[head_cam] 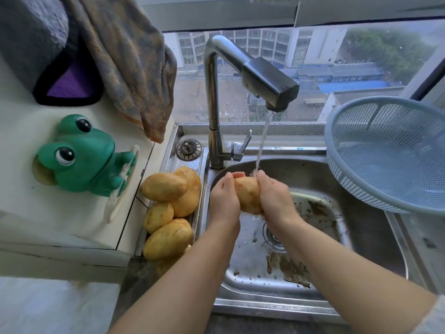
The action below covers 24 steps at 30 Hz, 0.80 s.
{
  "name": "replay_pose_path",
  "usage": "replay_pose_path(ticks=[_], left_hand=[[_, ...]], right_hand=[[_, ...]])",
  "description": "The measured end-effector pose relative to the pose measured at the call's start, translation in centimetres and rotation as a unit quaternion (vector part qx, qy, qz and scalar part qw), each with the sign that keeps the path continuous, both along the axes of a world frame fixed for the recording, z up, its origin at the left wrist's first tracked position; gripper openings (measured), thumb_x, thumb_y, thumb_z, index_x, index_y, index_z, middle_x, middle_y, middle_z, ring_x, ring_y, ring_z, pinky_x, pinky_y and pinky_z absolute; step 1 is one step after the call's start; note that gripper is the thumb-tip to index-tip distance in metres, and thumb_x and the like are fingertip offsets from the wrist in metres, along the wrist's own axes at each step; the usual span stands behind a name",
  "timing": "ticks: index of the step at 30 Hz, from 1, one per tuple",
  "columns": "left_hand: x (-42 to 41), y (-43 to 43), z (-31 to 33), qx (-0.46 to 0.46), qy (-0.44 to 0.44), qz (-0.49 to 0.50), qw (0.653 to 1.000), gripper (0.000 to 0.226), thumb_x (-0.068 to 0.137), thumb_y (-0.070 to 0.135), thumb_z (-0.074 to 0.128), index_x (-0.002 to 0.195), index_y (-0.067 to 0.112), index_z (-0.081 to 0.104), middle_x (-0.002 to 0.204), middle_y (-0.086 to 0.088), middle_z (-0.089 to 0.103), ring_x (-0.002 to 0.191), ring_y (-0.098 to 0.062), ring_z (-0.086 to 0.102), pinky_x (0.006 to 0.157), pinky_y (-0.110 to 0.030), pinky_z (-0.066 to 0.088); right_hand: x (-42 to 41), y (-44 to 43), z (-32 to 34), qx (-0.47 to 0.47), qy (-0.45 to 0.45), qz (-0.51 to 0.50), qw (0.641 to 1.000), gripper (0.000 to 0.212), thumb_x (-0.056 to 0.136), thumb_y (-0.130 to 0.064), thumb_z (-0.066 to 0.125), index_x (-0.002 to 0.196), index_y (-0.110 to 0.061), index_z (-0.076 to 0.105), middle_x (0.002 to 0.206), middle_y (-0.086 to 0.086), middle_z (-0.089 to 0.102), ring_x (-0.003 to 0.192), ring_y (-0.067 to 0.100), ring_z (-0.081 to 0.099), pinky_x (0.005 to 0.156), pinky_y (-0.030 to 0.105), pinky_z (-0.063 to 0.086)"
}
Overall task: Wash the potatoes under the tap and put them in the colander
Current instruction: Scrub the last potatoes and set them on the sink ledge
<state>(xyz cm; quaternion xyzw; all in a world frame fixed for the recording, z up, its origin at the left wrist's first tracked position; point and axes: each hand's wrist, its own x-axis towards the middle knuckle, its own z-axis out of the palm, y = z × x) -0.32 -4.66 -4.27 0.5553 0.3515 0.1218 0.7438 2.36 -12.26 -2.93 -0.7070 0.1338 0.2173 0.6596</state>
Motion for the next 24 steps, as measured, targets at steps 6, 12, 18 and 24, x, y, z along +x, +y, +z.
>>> replay_pose_path(ticks=[6,12,18,24], left_hand=[[0.0,-2.1,0.3,-0.035,0.012,-0.026,0.999,0.011,0.094,0.027,0.061,0.103,0.023,0.057,0.11,-0.013,0.063,0.1,-0.026,0.064,0.085,-0.04,0.057],[-1.7,-0.5,-0.7,-0.053,-0.044,-0.228,0.971,0.04,0.091,0.011,0.064,0.12,0.031,0.046,0.126,-0.014,0.052,0.114,-0.028,0.059,0.09,-0.034,0.054],[-0.1,-0.3,-0.4,-0.101,0.001,-0.063,0.993,0.011,0.095,0.023,0.059,0.104,0.018,0.06,0.112,-0.017,0.063,0.098,-0.027,0.064,0.078,-0.038,0.057],[0.1,-0.8,-0.1,-0.019,0.02,-0.088,0.996,0.011,0.101,0.027,0.047,0.103,0.028,0.057,0.12,-0.016,0.061,0.109,-0.027,0.062,0.095,-0.045,0.053]], right_hand=[[-0.5,-0.8,-0.6,-0.028,-0.011,-0.067,0.997,0.038,0.102,-0.031,0.035,0.079,-0.016,0.061,0.091,0.014,0.065,0.088,0.028,0.063,0.083,0.044,0.055],[0.5,-2.2,-0.1,0.024,0.144,-0.067,0.987,0.031,0.102,-0.032,0.038,0.082,-0.012,0.049,0.091,0.017,0.06,0.088,0.03,0.063,0.087,0.047,0.055],[-0.3,-0.7,-0.1,-0.041,-0.023,0.011,0.999,0.039,0.104,-0.035,0.032,0.084,-0.015,0.059,0.091,0.011,0.063,0.088,0.023,0.062,0.081,0.038,0.055],[0.5,-0.7,-0.8,-0.037,0.003,-0.04,0.999,0.038,0.102,-0.034,0.034,0.085,-0.011,0.059,0.089,0.014,0.063,0.09,0.028,0.062,0.082,0.041,0.053]])
